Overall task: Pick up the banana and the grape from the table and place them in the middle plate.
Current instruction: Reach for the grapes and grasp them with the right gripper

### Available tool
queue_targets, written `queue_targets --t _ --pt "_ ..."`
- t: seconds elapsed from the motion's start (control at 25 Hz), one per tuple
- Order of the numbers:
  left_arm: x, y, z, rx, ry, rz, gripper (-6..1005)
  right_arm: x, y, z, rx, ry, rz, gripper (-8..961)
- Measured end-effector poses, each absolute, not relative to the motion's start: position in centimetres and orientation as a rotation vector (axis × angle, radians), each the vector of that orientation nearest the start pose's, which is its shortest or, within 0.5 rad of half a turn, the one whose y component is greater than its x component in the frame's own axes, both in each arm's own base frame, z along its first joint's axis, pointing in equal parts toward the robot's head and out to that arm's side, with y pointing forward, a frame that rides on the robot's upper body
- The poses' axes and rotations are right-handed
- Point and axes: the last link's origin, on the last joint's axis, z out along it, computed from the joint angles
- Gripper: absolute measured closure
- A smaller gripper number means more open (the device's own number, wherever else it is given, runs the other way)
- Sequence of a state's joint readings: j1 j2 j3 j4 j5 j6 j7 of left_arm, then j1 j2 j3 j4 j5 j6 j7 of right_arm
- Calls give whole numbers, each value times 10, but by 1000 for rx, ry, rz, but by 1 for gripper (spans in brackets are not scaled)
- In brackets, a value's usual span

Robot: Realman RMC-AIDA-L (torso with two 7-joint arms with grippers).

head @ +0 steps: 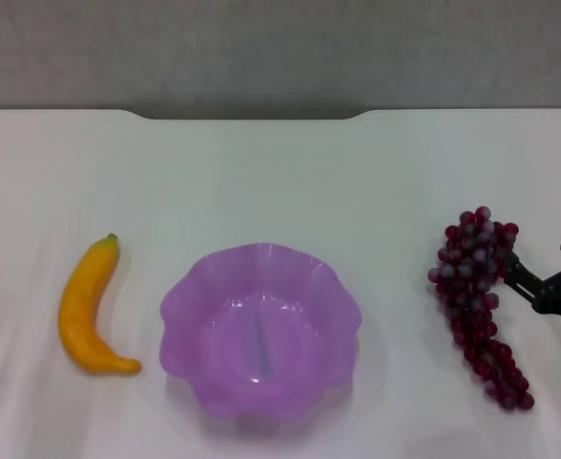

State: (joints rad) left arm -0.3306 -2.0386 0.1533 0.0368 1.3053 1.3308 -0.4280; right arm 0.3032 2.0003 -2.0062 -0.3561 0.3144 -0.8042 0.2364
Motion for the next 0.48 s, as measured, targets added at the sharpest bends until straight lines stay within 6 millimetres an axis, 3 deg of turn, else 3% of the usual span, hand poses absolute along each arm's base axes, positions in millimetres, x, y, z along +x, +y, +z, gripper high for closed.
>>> queue_targets --t 0.28,0.48 --pt "-385 280 38 -1488 -625 -744 105 362 317 -29 -1856 651 428 60" --pt "-384 280 38 -1488 -619 -748 105 358 315 -49 -1947 666 357 61"
